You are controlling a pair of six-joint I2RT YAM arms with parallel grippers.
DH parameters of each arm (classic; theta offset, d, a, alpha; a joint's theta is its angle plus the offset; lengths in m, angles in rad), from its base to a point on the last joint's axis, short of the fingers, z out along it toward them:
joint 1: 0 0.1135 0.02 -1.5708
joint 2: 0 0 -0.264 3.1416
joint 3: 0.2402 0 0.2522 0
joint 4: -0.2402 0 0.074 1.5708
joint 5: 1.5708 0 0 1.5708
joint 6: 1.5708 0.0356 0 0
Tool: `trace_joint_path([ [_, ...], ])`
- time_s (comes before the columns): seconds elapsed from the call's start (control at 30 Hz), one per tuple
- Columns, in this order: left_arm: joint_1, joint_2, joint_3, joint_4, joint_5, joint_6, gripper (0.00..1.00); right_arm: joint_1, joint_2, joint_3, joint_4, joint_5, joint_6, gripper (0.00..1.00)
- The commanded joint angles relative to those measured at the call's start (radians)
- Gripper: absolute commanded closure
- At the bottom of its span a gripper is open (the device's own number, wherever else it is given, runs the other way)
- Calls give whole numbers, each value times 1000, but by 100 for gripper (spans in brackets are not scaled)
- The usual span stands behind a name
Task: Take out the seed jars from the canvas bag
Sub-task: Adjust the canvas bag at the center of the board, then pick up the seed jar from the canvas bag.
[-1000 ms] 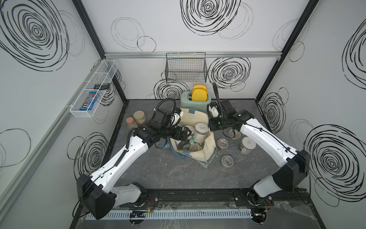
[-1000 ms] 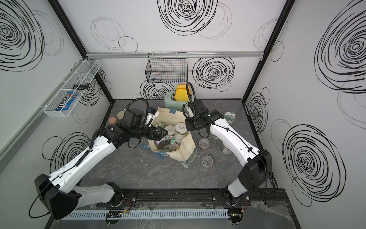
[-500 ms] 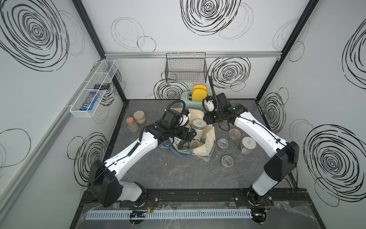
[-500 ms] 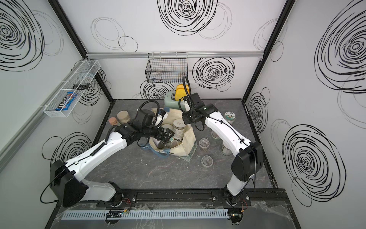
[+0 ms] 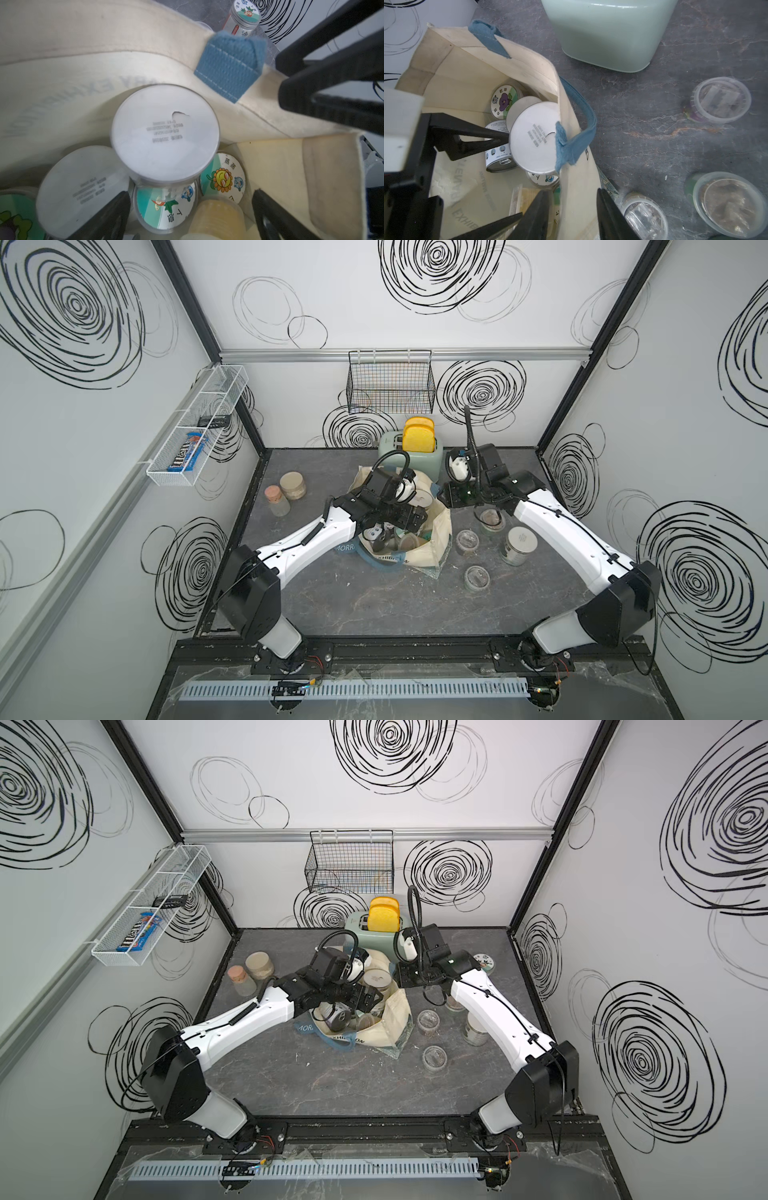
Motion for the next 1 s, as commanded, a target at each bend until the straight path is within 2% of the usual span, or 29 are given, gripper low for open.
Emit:
trace_joint_path([
  [0.0,1,22,-7,148,-54,-15,4,-9,-18,-20,20,-49,17,58],
  [0.17,-32,71,7,217,-97,-11,4,-21,-34,-35,24,-66,22,58],
  [0.33,-75,164,73,191,-206,20,4,-33,-50,-28,14,-79,22,57],
  [0.5,-76,178,66,170,-273,19,0,-41,-67,-24,7,-87,19,57],
  [0.57,-70,160,45,180,-264,4,6,-43,-71,-27,5,-91,17,57],
  [0.63,-63,134,22,194,-235,-15,17,-44,-75,-29,5,-90,15,57],
  [0.77,-54,48,-6,215,-202,-47,50,-46,-84,-29,4,-92,11,57],
  [0.97,-2,-79,17,188,-218,-79,53,-52,-106,-17,-12,-90,5,57],
])
